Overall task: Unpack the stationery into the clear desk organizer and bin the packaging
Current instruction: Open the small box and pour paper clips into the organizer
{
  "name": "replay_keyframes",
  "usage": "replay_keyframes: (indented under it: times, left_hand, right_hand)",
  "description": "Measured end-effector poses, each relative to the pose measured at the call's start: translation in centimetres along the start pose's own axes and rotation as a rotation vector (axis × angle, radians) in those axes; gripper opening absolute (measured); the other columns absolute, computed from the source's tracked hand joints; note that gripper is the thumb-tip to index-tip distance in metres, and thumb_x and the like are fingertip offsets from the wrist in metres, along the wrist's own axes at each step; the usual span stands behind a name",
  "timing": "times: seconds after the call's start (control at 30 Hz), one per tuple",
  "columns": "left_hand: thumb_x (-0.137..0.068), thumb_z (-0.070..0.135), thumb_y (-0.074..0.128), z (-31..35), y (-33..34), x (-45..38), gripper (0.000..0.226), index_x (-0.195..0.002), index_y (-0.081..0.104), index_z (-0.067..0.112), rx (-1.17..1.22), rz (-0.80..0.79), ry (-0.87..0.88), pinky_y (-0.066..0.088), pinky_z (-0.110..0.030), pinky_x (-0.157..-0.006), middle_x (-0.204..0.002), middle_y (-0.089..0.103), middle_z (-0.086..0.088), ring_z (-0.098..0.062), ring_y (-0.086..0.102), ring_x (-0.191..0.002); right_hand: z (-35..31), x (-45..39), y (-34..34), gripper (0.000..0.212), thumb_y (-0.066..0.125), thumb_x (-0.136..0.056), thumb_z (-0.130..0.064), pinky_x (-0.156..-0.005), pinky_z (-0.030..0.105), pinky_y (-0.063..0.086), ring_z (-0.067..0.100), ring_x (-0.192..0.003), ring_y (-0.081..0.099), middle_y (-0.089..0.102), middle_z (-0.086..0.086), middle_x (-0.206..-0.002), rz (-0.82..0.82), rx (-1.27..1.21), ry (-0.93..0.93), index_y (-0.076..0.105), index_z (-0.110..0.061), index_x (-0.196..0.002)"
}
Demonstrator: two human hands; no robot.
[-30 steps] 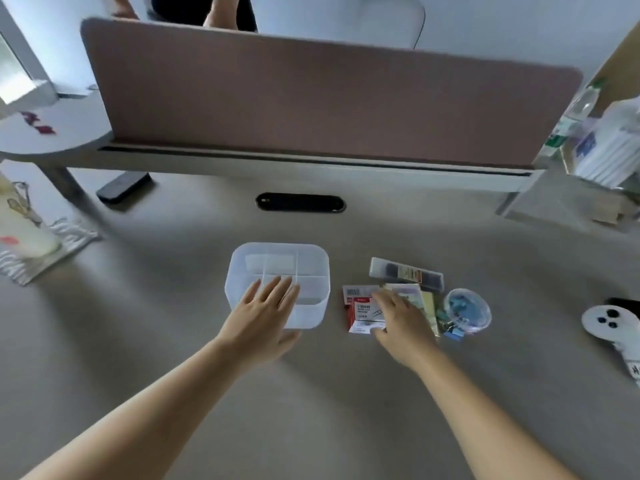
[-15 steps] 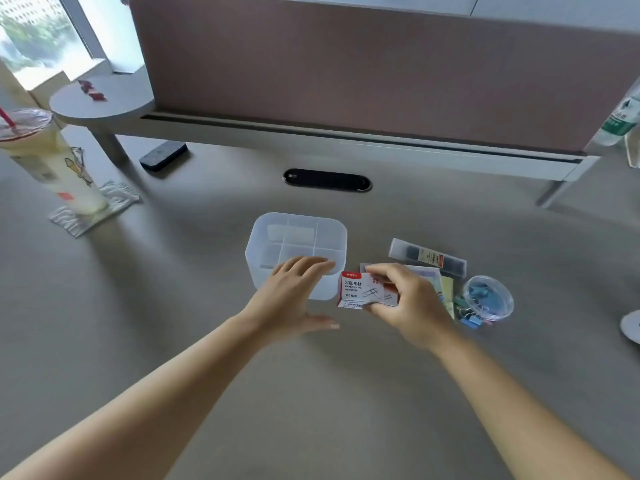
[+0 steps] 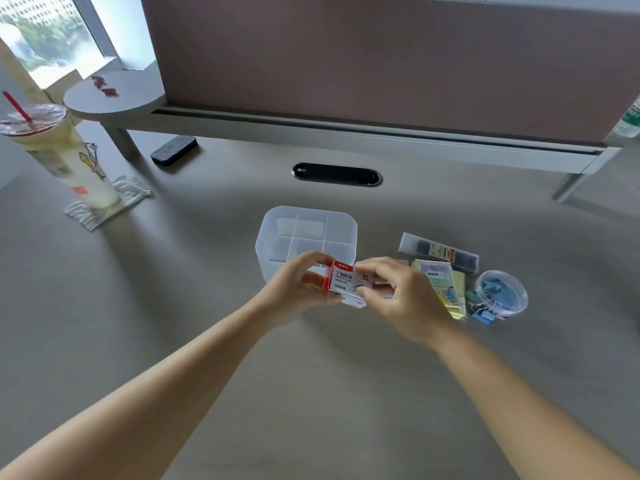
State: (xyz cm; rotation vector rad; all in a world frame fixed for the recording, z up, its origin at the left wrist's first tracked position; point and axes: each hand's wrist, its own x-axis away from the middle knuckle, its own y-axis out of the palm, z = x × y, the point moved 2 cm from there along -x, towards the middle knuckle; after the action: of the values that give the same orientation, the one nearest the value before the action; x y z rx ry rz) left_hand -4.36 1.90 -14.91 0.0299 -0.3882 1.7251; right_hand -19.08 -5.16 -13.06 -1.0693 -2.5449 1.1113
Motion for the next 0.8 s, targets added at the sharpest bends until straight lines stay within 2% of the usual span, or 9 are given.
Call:
replay_keyframes:
  times: [0.13,0.27,0.37,0.43,0.5,0.7,0.8]
  left_hand:
    - [-0.071,-0.012,0.065,0.3,-0.4,0.2,0.039,-0.101,0.053,0.011,0.069,-0.024,-0.005,0.050,-0.010,-0.063,-0.077,0.065,-0.004,0.002,0.064,-0.062]
    - [-0.074,-0.013,0.061,0.9,-0.5,0.6,0.035,-0.096,0.052,0.013,0.114,-0.069,-0.034,0.050,-0.012,-0.059,-0.076,0.065,-0.005,-0.001,0.064,-0.058]
    - [-0.076,-0.013,0.059,0.9,-0.5,0.8,0.033,-0.100,0.050,0.007,0.157,-0.090,-0.061,0.049,-0.013,-0.056,-0.077,0.063,-0.009,-0.002,0.062,-0.055]
    - [-0.078,-0.011,0.058,0.5,-0.4,0.9,0.032,-0.104,0.049,0.005,0.189,-0.096,-0.082,0.050,-0.013,-0.057,-0.078,0.063,-0.010,-0.003,0.062,-0.056]
    - [-0.078,-0.011,0.057,0.1,-0.1,1.0,0.033,-0.106,0.049,0.006,0.208,-0.100,-0.092,0.050,-0.013,-0.057,-0.077,0.062,-0.009,-0.002,0.063,-0.055]
    - [-0.077,-0.013,0.056,-1.6,0.4,1.2,0.034,-0.102,0.051,0.009,0.262,-0.044,-0.084,0.050,-0.012,-0.055,-0.071,0.064,-0.004,-0.003,0.063,-0.053]
    - [-0.078,-0.014,0.055,-3.3,0.3,1.4,0.033,-0.093,0.053,0.016,0.337,-0.040,-0.066,0.051,-0.015,-0.057,-0.075,0.067,-0.001,-0.004,0.064,-0.057]
  right_hand:
    - [-0.4,-0.2,-0.1,0.036,0.061,-0.082,-0.014,-0.084,0.019,0.041,0.015,-0.097,0.057,0.064,0.005,-0.113,-0.031,0.104,-0.063,0.058,-0.010,-0.118]
    - [-1.0,-0.2,-0.2,0.037,0.061,-0.081,-0.018,-0.084,0.034,0.049,0.025,-0.098,0.061,0.067,0.010,-0.110,-0.069,0.216,-0.130,0.058,-0.008,-0.117]
    - [-1.1,-0.1,-0.1,0.042,0.055,-0.074,-0.025,-0.070,0.030,0.053,0.027,-0.082,0.067,0.072,0.012,-0.096,-0.076,0.303,-0.196,0.062,-0.005,-0.110]
    - [-1.2,0.0,0.3,0.040,0.057,-0.069,-0.023,-0.059,0.028,0.055,0.026,-0.069,0.069,0.073,0.011,-0.085,-0.077,0.340,-0.234,0.064,-0.004,-0.104]
    - [-0.8,0.1,0.9,0.039,0.057,-0.068,-0.021,-0.054,0.027,0.055,0.024,-0.064,0.069,0.074,0.010,-0.081,-0.085,0.338,-0.244,0.065,-0.003,-0.102]
    - [0.6,0.5,2.5,0.034,0.052,-0.072,-0.019,-0.067,0.020,0.051,0.020,-0.076,0.066,0.071,0.010,-0.091,-0.053,0.196,-0.214,0.064,-0.005,-0.101]
    - [1.1,0.8,3.7,0.032,0.049,-0.073,-0.028,-0.073,0.021,0.047,0.010,-0.076,0.061,0.067,0.007,-0.088,0.022,0.140,-0.233,0.064,-0.007,-0.092]
